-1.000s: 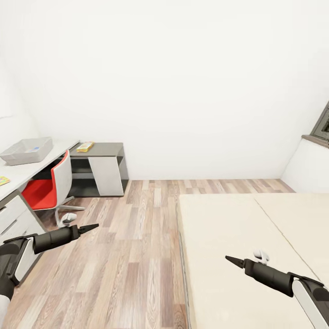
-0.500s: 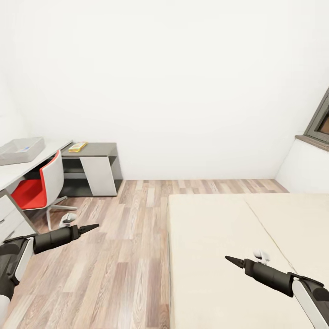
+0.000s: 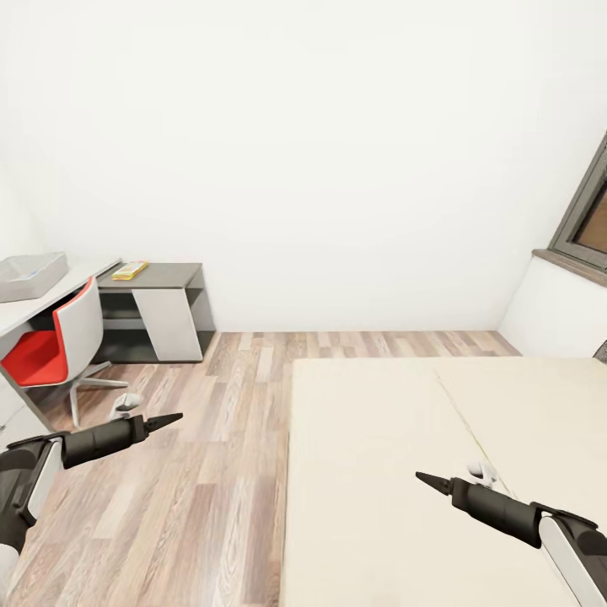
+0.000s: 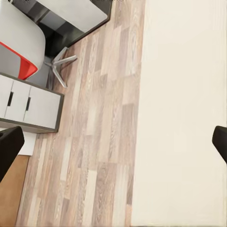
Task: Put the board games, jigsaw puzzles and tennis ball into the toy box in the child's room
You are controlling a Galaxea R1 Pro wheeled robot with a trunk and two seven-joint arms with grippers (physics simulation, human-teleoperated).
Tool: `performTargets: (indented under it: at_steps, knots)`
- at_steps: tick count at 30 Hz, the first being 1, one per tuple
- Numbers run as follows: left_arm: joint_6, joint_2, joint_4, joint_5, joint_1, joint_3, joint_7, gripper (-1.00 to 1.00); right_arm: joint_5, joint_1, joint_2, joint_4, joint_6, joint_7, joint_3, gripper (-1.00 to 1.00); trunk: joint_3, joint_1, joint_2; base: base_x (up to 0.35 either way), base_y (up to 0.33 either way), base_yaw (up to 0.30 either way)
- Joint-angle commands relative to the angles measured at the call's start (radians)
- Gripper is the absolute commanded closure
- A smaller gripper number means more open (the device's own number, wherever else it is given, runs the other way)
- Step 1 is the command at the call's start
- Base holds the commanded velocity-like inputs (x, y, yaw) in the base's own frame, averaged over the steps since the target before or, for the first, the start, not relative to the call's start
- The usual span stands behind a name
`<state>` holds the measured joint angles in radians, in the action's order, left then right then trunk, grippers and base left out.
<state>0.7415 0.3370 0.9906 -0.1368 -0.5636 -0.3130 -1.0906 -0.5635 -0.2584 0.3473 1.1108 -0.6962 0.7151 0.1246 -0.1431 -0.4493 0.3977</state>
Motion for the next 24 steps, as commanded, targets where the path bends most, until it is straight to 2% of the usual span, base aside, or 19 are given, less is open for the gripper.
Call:
performTargets:
  at_steps: [1, 24]
  knots:
    - [0.007, 0.0, 0.0, -0.003, -0.001, 0.0, -0.002, -1.0, -0.004, -0.001, 0.0, 0.0, -0.006, 0.001, 0.001, -1.0, -0.002, -0.001, 0.002, 0.0, -0.304, 0.0]
    - [0.007, 0.0, 0.0, -0.003, -0.001, 0.0, -0.002, -1.0, -0.004, -0.001, 0.002, 0.001, -0.005, 0.003, 0.0, -1.0, -0.002, -0.001, 0.002, 0.0, -0.304, 0.0]
